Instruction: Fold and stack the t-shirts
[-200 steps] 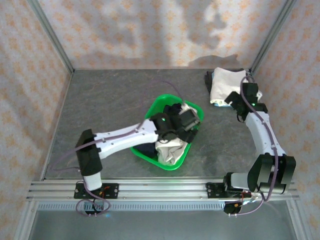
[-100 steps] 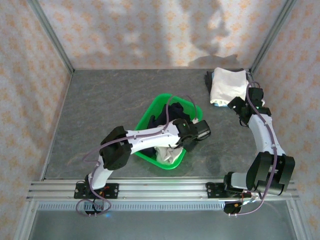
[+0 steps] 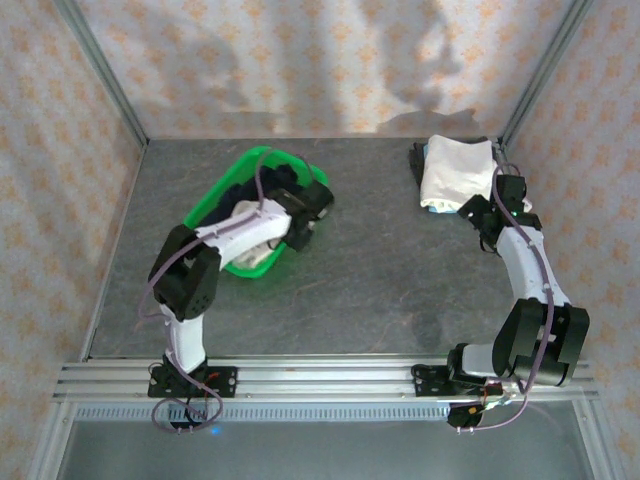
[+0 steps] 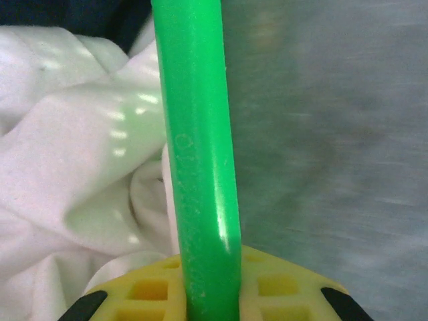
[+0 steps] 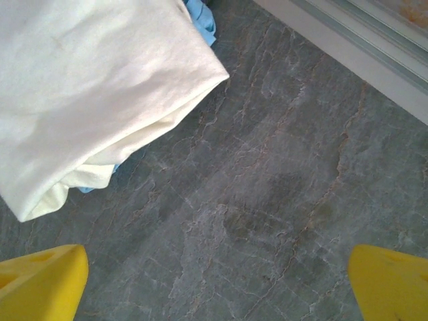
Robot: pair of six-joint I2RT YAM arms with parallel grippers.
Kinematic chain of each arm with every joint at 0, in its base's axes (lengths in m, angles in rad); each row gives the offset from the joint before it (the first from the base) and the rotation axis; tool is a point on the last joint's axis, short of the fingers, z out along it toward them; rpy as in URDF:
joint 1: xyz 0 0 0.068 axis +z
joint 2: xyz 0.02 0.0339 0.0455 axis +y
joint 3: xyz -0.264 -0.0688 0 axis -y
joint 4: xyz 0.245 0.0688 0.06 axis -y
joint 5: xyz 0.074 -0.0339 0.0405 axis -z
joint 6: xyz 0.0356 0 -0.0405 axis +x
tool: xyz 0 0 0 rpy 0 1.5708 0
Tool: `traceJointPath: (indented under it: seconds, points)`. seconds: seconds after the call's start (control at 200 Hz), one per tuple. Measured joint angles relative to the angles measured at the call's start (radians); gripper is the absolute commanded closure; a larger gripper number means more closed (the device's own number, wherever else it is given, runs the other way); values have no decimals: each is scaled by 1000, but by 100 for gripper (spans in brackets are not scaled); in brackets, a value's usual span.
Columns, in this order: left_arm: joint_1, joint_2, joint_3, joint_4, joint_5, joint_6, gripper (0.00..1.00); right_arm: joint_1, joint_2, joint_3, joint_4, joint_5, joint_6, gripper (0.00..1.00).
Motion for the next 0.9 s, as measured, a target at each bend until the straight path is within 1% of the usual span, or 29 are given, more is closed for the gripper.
traceJointPath:
  seconds: [0.075,0.18,0.315,0.405,0.565,0.801,0.831,0.871,0.901]
  points:
    - [121,5,21,13,9,69,100,-3,12,6,0,7,0,0]
    - [260,24,85,29,0,164,100,-5,36,19,0,14,0,0]
    - [370,113,193,45,-9,253,100,-5,63,42,0,18,1,0]
    - [416,198,276,45,-8,291,100,-5,64,48,-1,18,1,0]
    - [475,311,435,32,-24,300,100,-5,64,51,-1,24,5,0]
    - [545,447,653,-51,-36,238,100,-5,55,56,-4,24,8,1]
    - [551,457,672,-60,-38,229,96,-5,51,56,-5,24,9,1]
    - [558,468,694,-71,-39,218,86,-5,46,56,-5,24,12,1]
    - [563,477,710,-79,-39,209,81,-5,42,56,-6,24,13,1]
